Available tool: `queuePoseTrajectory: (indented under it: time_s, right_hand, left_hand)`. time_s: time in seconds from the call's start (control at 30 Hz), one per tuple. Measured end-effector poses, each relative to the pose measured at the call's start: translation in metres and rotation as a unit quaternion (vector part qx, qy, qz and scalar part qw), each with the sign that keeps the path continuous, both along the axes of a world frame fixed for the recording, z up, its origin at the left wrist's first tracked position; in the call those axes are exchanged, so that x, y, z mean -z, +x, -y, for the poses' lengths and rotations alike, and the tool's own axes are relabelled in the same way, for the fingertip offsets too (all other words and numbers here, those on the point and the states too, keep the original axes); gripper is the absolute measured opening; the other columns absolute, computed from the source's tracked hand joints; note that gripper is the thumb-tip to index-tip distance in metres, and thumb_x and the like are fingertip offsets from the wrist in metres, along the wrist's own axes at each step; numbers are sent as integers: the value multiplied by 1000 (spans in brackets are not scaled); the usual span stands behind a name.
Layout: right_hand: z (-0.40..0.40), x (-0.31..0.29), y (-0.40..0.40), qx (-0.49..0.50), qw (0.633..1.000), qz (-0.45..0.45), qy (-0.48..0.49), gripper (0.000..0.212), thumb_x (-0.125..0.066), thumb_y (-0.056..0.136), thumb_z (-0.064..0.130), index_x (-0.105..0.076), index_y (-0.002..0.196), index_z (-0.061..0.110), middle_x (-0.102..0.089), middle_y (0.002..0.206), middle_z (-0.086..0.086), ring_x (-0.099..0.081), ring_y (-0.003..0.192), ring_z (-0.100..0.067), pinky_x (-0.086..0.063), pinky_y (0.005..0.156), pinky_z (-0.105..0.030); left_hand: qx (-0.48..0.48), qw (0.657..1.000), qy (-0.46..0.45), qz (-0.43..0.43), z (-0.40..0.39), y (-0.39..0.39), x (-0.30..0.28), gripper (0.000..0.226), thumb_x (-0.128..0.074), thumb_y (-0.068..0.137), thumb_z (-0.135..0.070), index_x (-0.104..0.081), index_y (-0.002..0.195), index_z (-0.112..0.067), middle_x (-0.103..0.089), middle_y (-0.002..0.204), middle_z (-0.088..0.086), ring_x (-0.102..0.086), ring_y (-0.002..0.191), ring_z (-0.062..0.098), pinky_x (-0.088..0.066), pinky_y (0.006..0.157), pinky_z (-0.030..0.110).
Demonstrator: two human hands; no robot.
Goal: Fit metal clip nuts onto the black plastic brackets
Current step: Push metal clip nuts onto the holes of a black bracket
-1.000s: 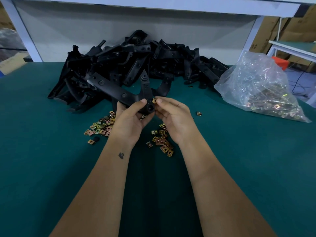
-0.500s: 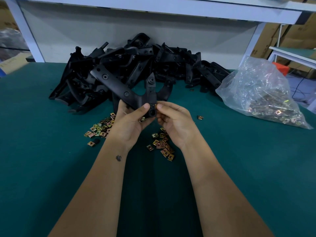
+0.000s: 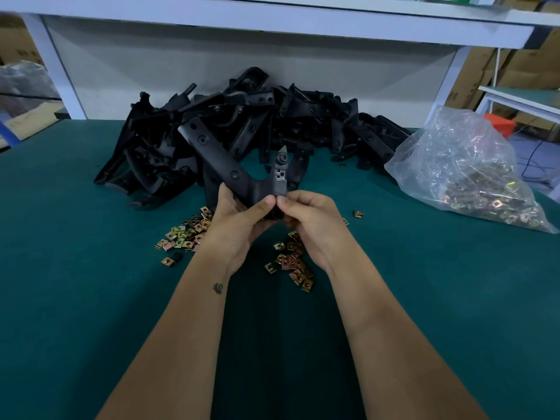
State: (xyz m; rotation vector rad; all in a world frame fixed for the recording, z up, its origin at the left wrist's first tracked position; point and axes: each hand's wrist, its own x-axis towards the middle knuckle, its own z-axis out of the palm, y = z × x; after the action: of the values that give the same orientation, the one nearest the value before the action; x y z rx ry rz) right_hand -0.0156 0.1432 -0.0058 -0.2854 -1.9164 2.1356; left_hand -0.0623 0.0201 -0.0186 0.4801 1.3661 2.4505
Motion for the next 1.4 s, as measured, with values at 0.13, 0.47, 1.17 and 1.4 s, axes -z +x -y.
queuePoseTrajectory:
  time_s: [0.13,0.47,1.17,1.4]
  right_hand:
    - [3,-1,-6,67,992,-25,106,11,-64,94,25,-74,92,27,-69,77,21,-61,73,10,-46,67,-10]
    - [20,19,-17,87,775,70,622,30,-63,90,42,-73,98,15,-62,103,-4,-51,104,-26,-36,85,-35]
    - [-2,6,-4,121,990,-52,59,22,-70,87,5,-73,86,27,-74,87,8,-68,84,0,-50,74,-12]
    - [-2,4,-2,95,994,-58,11,23,-65,90,2,-76,88,22,-74,83,6,-64,72,2,-49,70,-13]
  left_hand:
    - [-59,993,65,73,2,-5,-3,32,-59,93,3,-47,118,-14,-67,117,11,-70,103,24,-59,78,34]
    - [-117,971,176,115,15,-13,-4,25,-55,96,-1,-43,114,-13,-67,101,5,-71,85,15,-57,72,30]
    - [-80,990,61,95,-2,-4,1,30,-63,90,3,-47,107,-14,-64,109,9,-67,95,20,-58,73,31]
    - [-83,989,82,90,-11,0,3,49,-64,84,13,-41,118,-12,-64,109,15,-70,94,23,-59,82,38]
